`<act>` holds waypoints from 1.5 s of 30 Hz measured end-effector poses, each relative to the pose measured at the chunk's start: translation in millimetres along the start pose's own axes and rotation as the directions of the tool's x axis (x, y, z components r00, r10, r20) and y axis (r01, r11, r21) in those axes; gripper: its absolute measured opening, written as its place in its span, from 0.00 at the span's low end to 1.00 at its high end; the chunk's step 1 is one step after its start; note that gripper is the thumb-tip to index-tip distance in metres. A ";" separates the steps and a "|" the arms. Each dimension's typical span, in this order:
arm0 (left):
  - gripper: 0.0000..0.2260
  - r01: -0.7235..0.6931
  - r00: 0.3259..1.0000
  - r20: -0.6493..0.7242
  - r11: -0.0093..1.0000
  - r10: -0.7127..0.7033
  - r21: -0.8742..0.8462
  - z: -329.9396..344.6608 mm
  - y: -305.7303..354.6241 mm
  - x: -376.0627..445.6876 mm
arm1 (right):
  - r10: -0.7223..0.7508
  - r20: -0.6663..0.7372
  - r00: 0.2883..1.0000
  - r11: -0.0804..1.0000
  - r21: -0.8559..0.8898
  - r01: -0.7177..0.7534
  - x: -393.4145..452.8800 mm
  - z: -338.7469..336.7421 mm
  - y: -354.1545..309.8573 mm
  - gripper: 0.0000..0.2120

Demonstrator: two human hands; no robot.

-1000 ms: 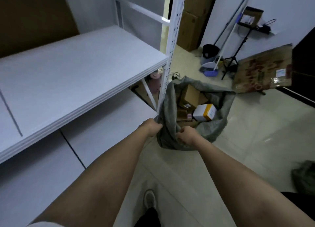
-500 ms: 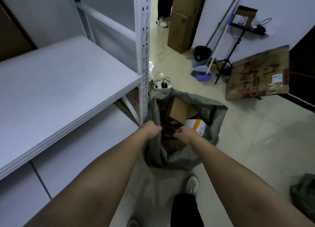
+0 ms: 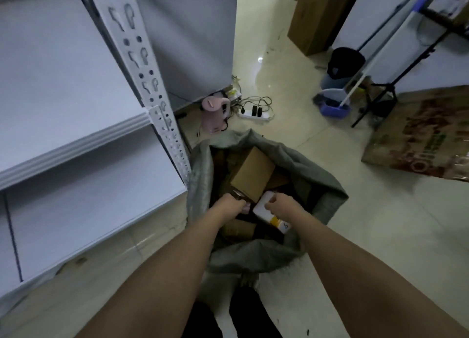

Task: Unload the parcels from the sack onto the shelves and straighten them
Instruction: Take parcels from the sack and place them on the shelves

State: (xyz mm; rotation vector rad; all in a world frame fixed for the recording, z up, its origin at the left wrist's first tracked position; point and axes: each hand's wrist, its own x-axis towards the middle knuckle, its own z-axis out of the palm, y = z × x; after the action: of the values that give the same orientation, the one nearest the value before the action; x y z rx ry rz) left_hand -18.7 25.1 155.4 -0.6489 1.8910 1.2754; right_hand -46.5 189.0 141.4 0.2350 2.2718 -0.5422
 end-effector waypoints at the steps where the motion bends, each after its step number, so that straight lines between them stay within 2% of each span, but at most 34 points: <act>1: 0.05 0.021 1.000 0.008 1.000 -0.021 -0.011 10.5 0.6 14.9 | 0.009 -0.003 1.000 1.000 -0.012 -0.009 12.8 -1.5 9.6 0.16; 2: 0.05 0.031 0.999 0.023 0.999 -0.030 -0.026 20.2 0.5 29.0 | 0.027 0.004 1.000 0.999 -0.023 -0.027 26.0 -1.0 18.3 0.17; 5: 0.16 0.110 0.990 0.095 0.989 -0.101 -0.102 47.1 -2.2 69.1 | 0.124 0.032 0.992 0.992 -0.022 -0.123 65.6 4.1 40.1 0.26; 9: 0.20 0.134 0.989 0.092 0.973 -0.118 -0.186 84.6 -22.6 135.7 | 0.125 -0.049 0.991 0.991 -0.042 -0.127 131.7 23.2 71.2 0.30; 12: 0.23 0.220 0.975 0.099 0.930 -0.199 -0.293 112.1 -41.4 190.8 | 0.128 -0.075 0.989 0.990 -0.058 -0.132 180.7 39.5 91.6 0.31; 17: 0.23 0.395 0.918 0.159 0.792 -0.364 -0.465 154.5 -59.6 246.4 | 0.196 -0.067 0.978 0.976 -0.088 -0.201 239.3 51.9 135.2 0.31; 23: 0.20 0.526 0.850 0.356 0.572 -0.389 -0.630 201.8 -72.8 261.4 | 0.315 0.042 0.948 0.949 0.018 -0.316 268.8 60.0 177.6 0.30; 26: 0.21 0.529 0.847 0.386 0.494 -0.366 -0.691 213.4 -71.6 259.8 | 0.293 0.044 0.955 0.956 -0.006 -0.293 264.9 63.7 180.5 0.30; 33: 0.14 0.469 0.872 0.308 0.471 -0.380 -0.747 189.0 -58.5 210.2 | 0.194 -0.036 0.980 0.978 -0.068 -0.196 209.5 48.4 147.4 0.27; 37: 0.18 0.484 0.862 0.316 0.456 -0.398 -0.747 168.5 -47.6 153.6 | 0.143 -0.001 0.990 0.982 -0.122 -0.142 144.1 37.1 118.7 0.25; 42: 0.24 0.470 0.859 0.288 0.431 -0.423 -0.771 143.3 -44.6 87.0 | 0.172 -0.014 0.985 0.985 0.014 -0.172 79.6 26.1 91.0 0.29; 45: 0.24 0.400 0.893 0.207 0.493 -0.400 -0.773 116.5 -35.0 58.6 | 0.136 0.002 0.991 0.990 0.049 -0.135 52.4 14.6 71.1 0.29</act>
State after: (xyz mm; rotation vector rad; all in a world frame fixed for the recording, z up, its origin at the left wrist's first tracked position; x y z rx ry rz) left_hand 8.3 120.0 63.2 -1.4629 0.9354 1.7658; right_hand -49.4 245.7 72.3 0.4115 2.2266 -0.5274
